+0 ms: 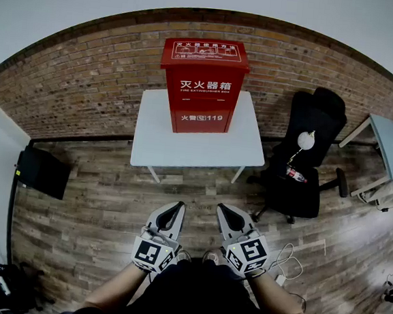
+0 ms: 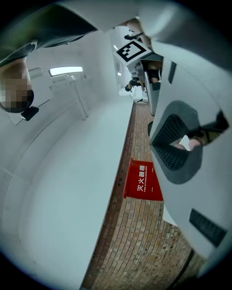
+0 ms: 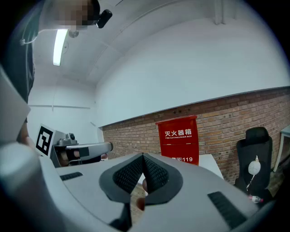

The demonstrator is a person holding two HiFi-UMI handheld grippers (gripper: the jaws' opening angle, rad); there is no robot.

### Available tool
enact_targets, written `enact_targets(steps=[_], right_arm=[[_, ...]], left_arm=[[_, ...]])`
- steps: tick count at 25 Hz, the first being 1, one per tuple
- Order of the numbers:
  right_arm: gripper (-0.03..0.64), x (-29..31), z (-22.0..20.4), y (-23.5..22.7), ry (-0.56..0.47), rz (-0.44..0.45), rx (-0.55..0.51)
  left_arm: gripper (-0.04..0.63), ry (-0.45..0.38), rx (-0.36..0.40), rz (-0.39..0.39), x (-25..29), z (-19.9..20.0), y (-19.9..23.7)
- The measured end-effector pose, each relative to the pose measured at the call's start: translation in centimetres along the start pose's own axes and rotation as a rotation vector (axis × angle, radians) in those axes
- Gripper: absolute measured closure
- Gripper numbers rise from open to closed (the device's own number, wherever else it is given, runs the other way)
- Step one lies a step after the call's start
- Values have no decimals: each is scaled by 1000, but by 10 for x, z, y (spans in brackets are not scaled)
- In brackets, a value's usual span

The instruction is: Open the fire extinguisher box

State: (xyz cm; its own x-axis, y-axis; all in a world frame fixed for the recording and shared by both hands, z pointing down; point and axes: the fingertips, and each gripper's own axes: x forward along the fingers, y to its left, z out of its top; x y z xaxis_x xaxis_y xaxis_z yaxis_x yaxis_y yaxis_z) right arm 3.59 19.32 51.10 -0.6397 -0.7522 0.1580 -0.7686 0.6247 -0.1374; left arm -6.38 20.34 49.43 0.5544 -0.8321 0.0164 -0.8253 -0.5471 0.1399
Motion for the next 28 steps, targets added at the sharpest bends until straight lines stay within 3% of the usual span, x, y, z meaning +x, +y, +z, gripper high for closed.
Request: enact_targets(steps=[11,28], right_arm=[[598,-24,-6,-9,19,5,-21],[598,-26,-19,-8,53,-1,30]], left_arm=[[546,10,3,-28,1,-4,-36],[545,19,-10,-10,-12,-11,-32]])
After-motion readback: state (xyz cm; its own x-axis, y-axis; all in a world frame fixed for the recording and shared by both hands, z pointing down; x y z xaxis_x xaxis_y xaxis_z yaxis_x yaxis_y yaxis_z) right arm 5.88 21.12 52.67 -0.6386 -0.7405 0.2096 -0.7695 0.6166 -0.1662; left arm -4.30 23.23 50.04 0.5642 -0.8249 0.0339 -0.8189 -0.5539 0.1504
